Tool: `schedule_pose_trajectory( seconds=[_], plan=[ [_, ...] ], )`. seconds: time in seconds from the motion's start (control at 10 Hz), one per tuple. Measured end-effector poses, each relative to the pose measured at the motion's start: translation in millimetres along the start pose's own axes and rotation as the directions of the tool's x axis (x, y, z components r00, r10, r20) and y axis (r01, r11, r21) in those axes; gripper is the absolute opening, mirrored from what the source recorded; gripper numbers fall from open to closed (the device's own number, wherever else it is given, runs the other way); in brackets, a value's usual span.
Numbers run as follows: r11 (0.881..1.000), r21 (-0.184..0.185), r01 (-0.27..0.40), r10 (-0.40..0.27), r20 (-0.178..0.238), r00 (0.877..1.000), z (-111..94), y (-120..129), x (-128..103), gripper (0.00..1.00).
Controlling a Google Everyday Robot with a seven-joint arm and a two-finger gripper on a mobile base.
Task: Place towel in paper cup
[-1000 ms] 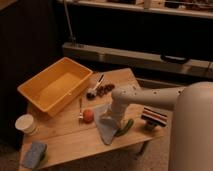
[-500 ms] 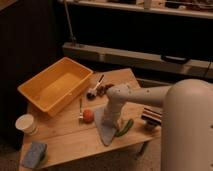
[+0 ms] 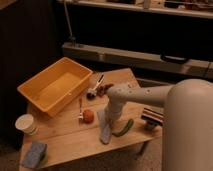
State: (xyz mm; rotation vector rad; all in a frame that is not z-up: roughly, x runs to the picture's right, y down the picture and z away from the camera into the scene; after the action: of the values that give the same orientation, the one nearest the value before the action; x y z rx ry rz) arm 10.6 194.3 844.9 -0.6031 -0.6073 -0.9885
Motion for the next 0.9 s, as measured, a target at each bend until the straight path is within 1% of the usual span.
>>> schedule_pose_trajectory(
  seconds=[0.1,0.3,0.4,0.5,0.6,0.7,0.8,0.9],
  plan=[
    [1.000,-0.017,-0.007,0.007,-0.037,0.999,-11.9,-12.6,-8.1,0.00],
    [0.999,-0.035,-0.037,0.034,-0.095,0.995,-43.0,-19.2,-16.8,0.00],
    [0.997,-0.045,-0.060,0.053,-0.144,0.988,-68.6,-28.9,-27.2,0.00],
    [0.995,-0.053,-0.078,0.067,-0.191,0.979,-84.1,-33.1,-31.7,0.00],
    [0.988,-0.080,-0.132,0.102,-0.301,0.948,-104.8,-34.6,-36.7,0.00],
    [0.981,-0.091,-0.169,0.119,-0.406,0.906,-116.2,-43.3,-45.0,0.00],
    [0.979,-0.100,-0.179,0.106,-0.501,0.859,-122.8,-53.8,-55.0,0.00],
    [0.980,-0.093,-0.176,0.095,-0.557,0.825,-126.1,-59.9,-60.4,0.00]
  ],
)
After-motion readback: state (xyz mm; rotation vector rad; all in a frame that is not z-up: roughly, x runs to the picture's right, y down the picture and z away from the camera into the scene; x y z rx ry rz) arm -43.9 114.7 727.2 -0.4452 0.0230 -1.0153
